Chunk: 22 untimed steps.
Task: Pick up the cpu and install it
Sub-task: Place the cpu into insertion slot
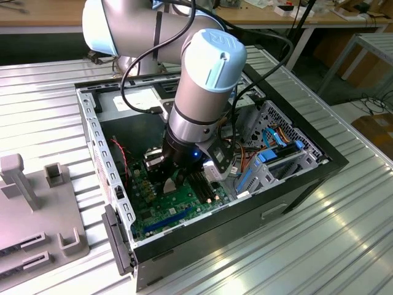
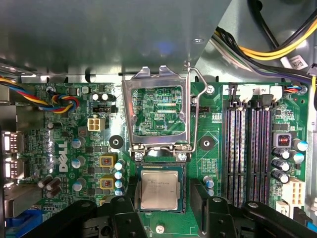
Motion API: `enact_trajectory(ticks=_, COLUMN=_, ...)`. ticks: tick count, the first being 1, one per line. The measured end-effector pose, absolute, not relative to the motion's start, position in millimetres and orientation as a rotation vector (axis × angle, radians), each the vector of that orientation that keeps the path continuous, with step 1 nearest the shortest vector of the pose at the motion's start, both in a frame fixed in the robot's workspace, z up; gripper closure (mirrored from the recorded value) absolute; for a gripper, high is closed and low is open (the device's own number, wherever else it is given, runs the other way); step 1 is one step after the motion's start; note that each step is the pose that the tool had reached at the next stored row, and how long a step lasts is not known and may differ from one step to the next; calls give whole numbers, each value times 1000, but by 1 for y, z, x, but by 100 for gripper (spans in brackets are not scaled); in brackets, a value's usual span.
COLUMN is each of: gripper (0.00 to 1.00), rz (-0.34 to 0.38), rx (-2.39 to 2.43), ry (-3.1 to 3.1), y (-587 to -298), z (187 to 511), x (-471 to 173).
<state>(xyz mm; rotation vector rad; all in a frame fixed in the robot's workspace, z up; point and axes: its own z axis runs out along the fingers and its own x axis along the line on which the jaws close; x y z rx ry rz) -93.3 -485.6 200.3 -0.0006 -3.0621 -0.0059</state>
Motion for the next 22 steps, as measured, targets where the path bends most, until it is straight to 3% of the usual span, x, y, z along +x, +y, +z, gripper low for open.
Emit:
enact_trajectory(ticks=13, gripper=46, rz=-5, rx=-1, ry=-3062, y=-486, z=201, x=-93)
enact_trajectory(ticks=20, gripper=46, rz=-5, rx=-1, ry=-3062, y=-486, z=223, x=-93)
enact_trajectory(ticks=22, gripper=54, rz=-5, rx=0, ry=-3062, y=-486, z=224, x=-93)
